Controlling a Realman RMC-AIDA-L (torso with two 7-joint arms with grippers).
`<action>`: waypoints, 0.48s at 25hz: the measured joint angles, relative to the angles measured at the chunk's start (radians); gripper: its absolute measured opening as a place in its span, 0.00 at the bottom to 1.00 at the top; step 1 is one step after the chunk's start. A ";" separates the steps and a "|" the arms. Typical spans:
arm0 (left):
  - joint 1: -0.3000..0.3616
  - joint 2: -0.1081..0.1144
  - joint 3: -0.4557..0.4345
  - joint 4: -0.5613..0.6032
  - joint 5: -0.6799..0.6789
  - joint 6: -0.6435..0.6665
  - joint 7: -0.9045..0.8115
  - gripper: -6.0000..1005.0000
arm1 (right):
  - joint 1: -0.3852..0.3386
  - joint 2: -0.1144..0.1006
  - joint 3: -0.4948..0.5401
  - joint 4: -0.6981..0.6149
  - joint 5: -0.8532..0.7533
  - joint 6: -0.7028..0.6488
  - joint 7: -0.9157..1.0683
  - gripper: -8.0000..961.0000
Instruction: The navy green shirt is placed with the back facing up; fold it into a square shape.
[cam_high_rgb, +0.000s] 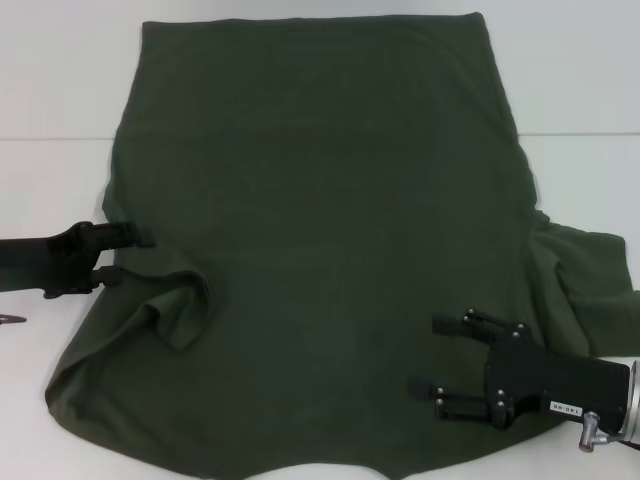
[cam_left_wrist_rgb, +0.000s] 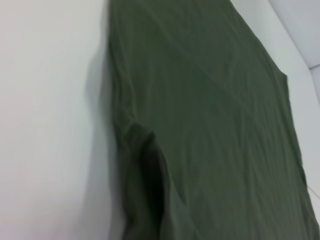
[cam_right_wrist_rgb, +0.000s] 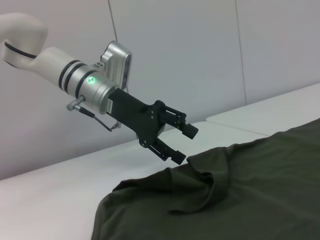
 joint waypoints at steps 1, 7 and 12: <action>0.000 -0.001 0.001 -0.002 0.000 -0.011 -0.005 0.84 | 0.000 0.000 0.000 0.000 0.000 0.000 0.000 0.96; -0.003 -0.004 0.012 -0.013 0.009 -0.062 -0.022 0.84 | -0.003 -0.001 0.001 0.000 0.000 0.002 0.000 0.96; 0.001 -0.004 0.012 -0.013 0.011 -0.077 -0.023 0.84 | -0.005 -0.002 0.001 -0.001 0.000 0.001 0.000 0.96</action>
